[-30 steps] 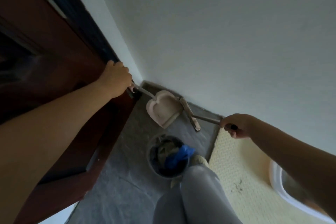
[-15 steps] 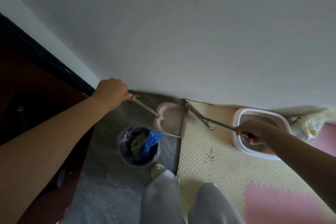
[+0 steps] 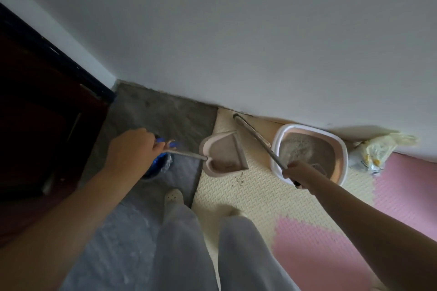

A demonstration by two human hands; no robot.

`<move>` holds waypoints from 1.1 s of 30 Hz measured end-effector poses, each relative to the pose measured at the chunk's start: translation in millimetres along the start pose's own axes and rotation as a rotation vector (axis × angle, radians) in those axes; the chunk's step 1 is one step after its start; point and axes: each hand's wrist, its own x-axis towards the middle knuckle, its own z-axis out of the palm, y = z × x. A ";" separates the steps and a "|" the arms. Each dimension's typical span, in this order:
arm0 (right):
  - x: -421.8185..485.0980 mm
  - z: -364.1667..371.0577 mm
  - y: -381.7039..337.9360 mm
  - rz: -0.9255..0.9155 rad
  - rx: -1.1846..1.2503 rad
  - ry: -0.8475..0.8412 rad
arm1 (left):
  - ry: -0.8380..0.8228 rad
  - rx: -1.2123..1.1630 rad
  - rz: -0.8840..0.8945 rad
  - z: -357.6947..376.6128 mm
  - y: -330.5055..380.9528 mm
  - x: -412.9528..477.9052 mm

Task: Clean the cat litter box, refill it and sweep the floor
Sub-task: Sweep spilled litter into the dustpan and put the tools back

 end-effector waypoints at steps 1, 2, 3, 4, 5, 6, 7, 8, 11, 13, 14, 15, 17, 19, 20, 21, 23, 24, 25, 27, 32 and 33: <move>3.1 -0.3 6.9 -0.008 -0.024 0.007 | -0.005 -0.001 -0.028 1.3 9.1 -12.6; 6.0 0.0 13.1 -0.023 -0.044 0.006 | -0.012 -0.009 -0.063 1.7 16.3 -25.5; 9.0 0.6 19.2 -0.042 -0.057 0.012 | -0.020 -0.021 -0.097 1.9 22.6 -39.3; 11.9 1.6 24.9 -0.058 -0.078 0.022 | -0.028 -0.032 -0.126 2.5 28.3 -54.1; 15.0 2.3 29.0 -0.063 -0.107 0.030 | -0.031 -0.044 -0.147 4.2 33.2 -68.4; 18.3 3.4 32.6 -0.064 -0.134 0.032 | -0.032 -0.054 -0.161 6.2 37.1 -81.4; 24.8 4.4 37.5 -0.062 -0.159 0.038 | -0.029 -0.058 -0.167 8.8 40.8 -92.6; 30.3 5.9 40.4 -0.049 -0.168 0.049 | -0.028 -0.057 -0.167 13.5 43.0 -103.2; 59.2 11.8 53.8 0.020 -0.199 0.019 | -0.035 -0.068 -0.193 28.6 47.9 -131.1; 70.8 19.7 61.1 0.073 -0.197 -0.012 | -0.045 -0.075 -0.217 39.0 47.7 -145.7; 74.3 24.2 64.7 0.073 -0.223 -0.016 | -0.046 -0.076 -0.227 43.0 47.4 -152.0; 76.0 28.9 67.9 0.061 -0.252 -0.009 | -0.048 -0.078 -0.234 46.4 47.0 -157.3; 75.6 37.1 76.1 0.051 -0.328 0.027 | -0.056 -0.086 -0.243 50.5 49.1 -167.4; 72.9 50.3 88.4 0.054 -0.415 0.054 | -0.063 -0.081 -0.247 54.9 49.7 -178.6; 70.5 59.2 96.3 0.063 -0.441 0.049 | -0.068 -0.079 -0.251 57.7 48.5 -184.9; 68.2 69.4 105.9 0.070 -0.460 0.043 | -0.070 -0.080 -0.253 60.4 45.8 -191.3; 58.5 88.4 125.0 0.082 -0.479 0.045 | -0.071 -0.085 -0.243 66.3 37.6 -204.3; 51.5 97.3 133.6 0.088 -0.481 0.045 | -0.073 -0.084 -0.234 69.8 32.1 -210.5; 45.5 106.2 142.7 0.089 -0.486 0.047 | -0.072 -0.085 -0.229 73.8 26.3 -215.9; 30.6 123.7 162.1 0.097 -0.492 0.047 | -0.074 -0.094 -0.227 82.7 13.1 -224.9; -10.0 168.1 221.9 0.122 -0.549 0.047 | -0.087 -0.145 -0.204 104.9 -19.8 -252.4; -17.0 175.9 233.8 0.125 -0.558 0.053 | -0.075 -0.151 -0.187 107.6 -25.2 -257.9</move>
